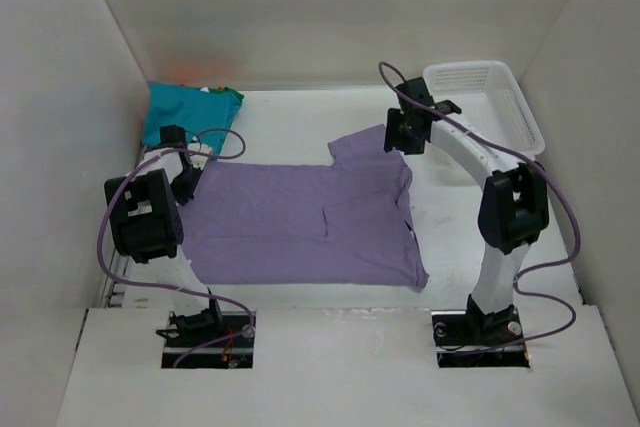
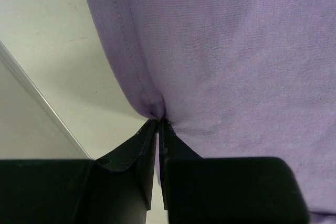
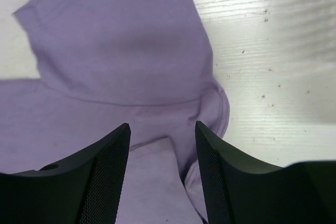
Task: Fold and stack the t-shirts
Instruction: Fold the flattened tshirt in 1/3 of the way
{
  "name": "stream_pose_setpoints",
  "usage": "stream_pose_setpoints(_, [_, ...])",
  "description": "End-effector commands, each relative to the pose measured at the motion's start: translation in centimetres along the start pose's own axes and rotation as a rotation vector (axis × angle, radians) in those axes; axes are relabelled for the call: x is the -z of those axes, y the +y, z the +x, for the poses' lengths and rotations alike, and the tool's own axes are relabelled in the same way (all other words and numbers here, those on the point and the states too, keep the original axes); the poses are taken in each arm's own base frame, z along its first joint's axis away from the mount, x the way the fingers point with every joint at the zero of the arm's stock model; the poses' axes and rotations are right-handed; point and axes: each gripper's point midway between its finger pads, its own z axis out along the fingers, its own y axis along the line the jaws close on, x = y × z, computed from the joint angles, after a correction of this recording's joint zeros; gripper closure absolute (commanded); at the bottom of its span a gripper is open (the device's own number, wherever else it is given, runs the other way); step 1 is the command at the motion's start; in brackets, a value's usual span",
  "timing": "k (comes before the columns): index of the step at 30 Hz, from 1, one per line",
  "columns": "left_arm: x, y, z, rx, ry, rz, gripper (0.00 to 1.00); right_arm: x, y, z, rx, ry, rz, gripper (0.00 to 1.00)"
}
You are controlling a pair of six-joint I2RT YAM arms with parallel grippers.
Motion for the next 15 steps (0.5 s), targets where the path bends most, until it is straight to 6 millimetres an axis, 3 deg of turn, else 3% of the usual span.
stream_pose_setpoints(1, [-0.5, -1.0, 0.5, 0.0, 0.008, 0.025, 0.95, -2.5, -1.6, 0.6, -0.042, 0.06, 0.078, 0.43])
stream_pose_setpoints(4, [-0.5, -1.0, 0.5, 0.0, 0.006, 0.024, 0.95, -3.1, -2.9, 1.3, -0.056, 0.106, 0.131, 0.44])
stream_pose_setpoints(15, [-0.7, -1.1, 0.6, 0.005, 0.003, 0.026, 0.95, -2.4, -5.2, 7.4, -0.011, 0.283, 0.215, 0.41])
